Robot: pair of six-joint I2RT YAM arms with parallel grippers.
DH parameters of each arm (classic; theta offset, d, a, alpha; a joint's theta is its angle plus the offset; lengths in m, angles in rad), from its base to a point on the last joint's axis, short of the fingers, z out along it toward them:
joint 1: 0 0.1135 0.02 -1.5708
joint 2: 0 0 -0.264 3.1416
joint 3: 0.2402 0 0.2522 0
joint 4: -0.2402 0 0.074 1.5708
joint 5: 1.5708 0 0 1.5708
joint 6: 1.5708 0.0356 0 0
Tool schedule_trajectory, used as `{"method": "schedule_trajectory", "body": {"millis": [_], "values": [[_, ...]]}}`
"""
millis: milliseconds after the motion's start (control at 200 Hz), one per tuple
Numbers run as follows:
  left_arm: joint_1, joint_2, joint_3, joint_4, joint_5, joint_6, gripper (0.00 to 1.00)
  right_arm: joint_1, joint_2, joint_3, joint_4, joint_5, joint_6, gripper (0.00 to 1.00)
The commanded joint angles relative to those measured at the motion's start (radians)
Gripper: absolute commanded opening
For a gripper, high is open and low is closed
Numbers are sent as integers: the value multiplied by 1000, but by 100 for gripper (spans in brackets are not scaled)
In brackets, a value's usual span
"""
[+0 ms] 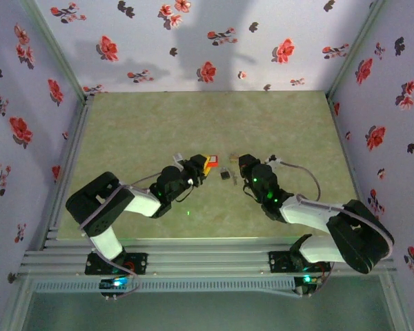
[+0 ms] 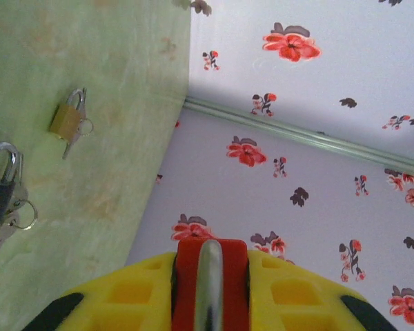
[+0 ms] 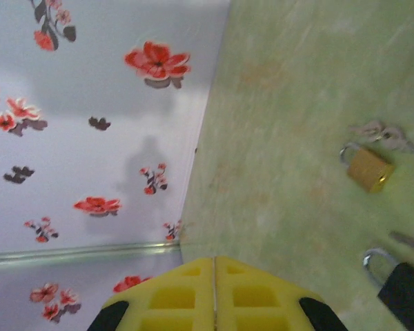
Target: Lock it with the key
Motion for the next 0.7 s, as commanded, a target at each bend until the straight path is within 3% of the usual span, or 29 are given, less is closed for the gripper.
{"method": "schedule_trajectory", "body": {"millis": [0,345,695], "values": [[2,-7,-6,31,-31,2,0,-2,-17,-11,-25,66,-17,0],[12,15,4,26,20,11,0,-26,-71,-18,-78,50,-43,0],[89,32,-24,-66,230,102,0,-153,-176,44,-340,-169,-185,0]]}}
